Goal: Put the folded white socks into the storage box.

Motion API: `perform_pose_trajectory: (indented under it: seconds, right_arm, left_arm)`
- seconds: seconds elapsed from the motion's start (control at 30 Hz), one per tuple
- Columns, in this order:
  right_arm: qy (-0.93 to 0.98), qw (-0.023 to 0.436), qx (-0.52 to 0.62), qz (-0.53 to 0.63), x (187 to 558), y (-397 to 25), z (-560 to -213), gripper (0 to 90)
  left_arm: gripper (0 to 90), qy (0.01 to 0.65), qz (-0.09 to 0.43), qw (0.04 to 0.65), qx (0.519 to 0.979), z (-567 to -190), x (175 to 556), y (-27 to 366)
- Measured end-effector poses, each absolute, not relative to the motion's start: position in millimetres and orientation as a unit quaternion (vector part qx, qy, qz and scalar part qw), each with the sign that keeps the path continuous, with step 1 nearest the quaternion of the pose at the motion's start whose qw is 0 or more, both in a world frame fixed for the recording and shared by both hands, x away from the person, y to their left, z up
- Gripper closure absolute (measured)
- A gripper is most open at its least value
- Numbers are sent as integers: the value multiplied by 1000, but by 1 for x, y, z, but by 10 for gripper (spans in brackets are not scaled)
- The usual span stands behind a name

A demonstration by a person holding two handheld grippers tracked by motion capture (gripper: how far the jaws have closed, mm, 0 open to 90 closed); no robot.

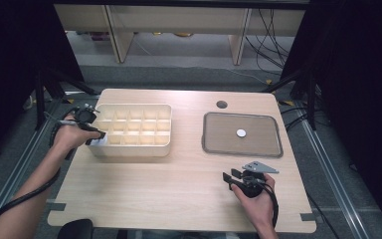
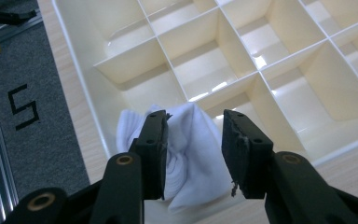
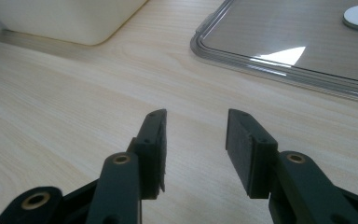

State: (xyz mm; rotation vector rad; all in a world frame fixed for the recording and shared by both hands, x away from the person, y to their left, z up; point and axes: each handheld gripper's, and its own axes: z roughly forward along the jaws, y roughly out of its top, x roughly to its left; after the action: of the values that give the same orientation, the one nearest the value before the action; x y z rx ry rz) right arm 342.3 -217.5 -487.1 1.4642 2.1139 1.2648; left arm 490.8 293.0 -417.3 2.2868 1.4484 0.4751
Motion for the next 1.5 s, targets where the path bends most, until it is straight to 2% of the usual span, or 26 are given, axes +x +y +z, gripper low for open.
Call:
perform_pose_trajectory:
  seconds: [0.17, 0.23, 0.33, 0.43, 0.67, 0.7, 0.77, 0.87, 0.93, 1.17, 1.4, 1.5]
  right_arm:
    - [732, 138, 505, 436, 343, -218, -488, 587]
    - [732, 136, 505, 436, 343, -218, -488, 586]
    - [732, 137, 504, 437, 343, -218, -489, 586]
    - [736, 137, 507, 427, 341, -218, -488, 586]
    - [736, 130, 507, 431, 341, -217, -489, 587]
    - [743, 145, 494, 428, 343, -219, -489, 587]
    - [743, 147, 493, 428, 343, -220, -490, 587]
    - [735, 129, 505, 433, 341, -217, -490, 588]
    - [742, 141, 493, 432, 343, -219, -491, 588]
    - [742, 140, 493, 431, 342, -220, -490, 589]
    - [737, 129, 506, 430, 341, -218, -489, 589]
    - [734, 138, 502, 436, 342, -217, -489, 588]
  left_arm:
    - [622, 533, 156, 191, 810, -431, 496, 291]
    - [678, 533, 155, 186, 811, -432, 497, 292]
    - [822, 534, 152, 179, 812, -434, 497, 296]
    - [861, 539, 148, 181, 809, -436, 497, 299]
    - [875, 537, 153, 172, 812, -440, 499, 300]
    - [876, 540, 150, 174, 809, -442, 498, 300]
    - [877, 541, 145, 175, 810, -443, 499, 301]
    - [878, 542, 142, 173, 810, -445, 500, 302]
    - [879, 543, 143, 171, 810, -447, 500, 301]
    - [880, 542, 137, 167, 812, -450, 500, 302]
    - [857, 547, 135, 202, 801, -438, 495, 306]
    - [833, 544, 149, 226, 794, -422, 489, 307]
